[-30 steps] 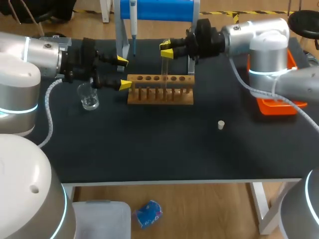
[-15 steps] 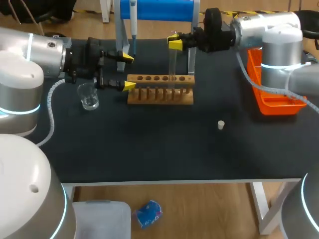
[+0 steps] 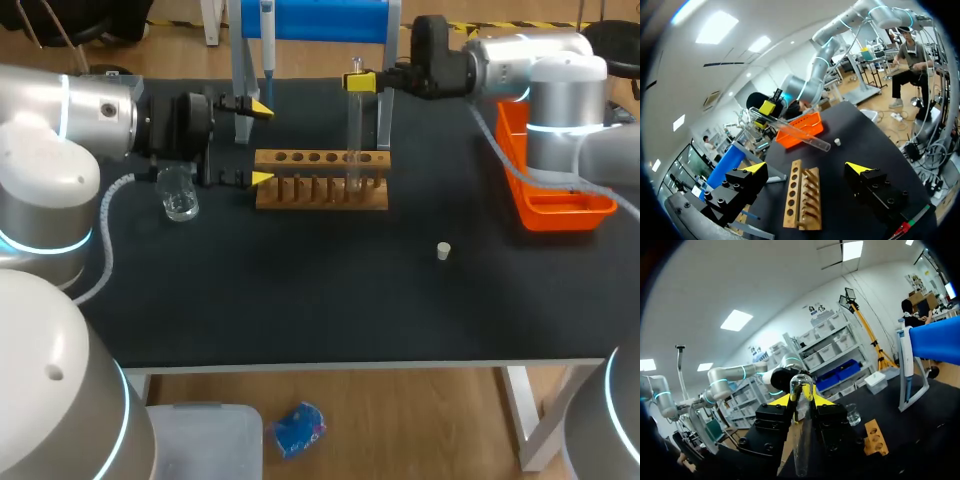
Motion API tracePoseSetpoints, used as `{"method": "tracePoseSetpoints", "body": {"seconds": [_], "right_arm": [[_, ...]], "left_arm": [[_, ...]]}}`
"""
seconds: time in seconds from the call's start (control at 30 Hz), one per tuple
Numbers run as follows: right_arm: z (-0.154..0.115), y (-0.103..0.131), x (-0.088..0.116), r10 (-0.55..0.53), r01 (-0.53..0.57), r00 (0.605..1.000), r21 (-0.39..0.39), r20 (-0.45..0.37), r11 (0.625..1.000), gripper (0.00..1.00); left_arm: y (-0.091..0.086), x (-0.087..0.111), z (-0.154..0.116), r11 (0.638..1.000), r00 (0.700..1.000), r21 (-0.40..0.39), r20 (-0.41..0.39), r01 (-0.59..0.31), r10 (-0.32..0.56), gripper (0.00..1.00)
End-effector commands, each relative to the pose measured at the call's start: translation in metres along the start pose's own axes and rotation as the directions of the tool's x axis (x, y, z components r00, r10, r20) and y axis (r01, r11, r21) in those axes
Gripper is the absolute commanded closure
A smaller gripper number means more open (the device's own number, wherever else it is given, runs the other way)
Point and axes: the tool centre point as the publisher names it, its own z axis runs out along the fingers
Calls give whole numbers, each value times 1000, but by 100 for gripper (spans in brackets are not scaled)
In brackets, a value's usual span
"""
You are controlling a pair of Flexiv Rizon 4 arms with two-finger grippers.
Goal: Invert the test tube, pick up the pipette, mount the tip to pipette, aspirate from beaker and dispense into the tube, eject the tip, return the pipette, and cap with the stopper.
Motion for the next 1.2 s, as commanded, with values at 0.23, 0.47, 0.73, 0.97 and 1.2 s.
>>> {"method": "tracePoseSetpoints", "body": {"seconds": [0.23, 0.47, 0.73, 0.97, 1.2], "right_arm": [[-5, -4, 7, 499, -497, 866, -138, -25, 857, 100], [-5, -4, 7, 499, -497, 866, -138, -25, 857, 100], [-12, -9, 3, 537, -531, 843, -116, 25, 839, 100], [-19, -19, -5, 638, -627, 770, -178, 2, 758, 100], [-20, -26, -14, 658, -646, 753, -205, -14, 735, 100]], "left_arm": [[-16, 7, 11, 685, 676, 45, 226, -727, 702, 0], [-16, 7, 11, 685, 676, 45, 226, -727, 702, 0], [-20, 9, 12, 608, 581, 16, 314, -793, 750, 0], [-31, 13, 22, 409, 358, -51, 395, -911, 846, 0], [-32, 16, 35, 378, 343, -37, 345, -925, 874, 0]]}}
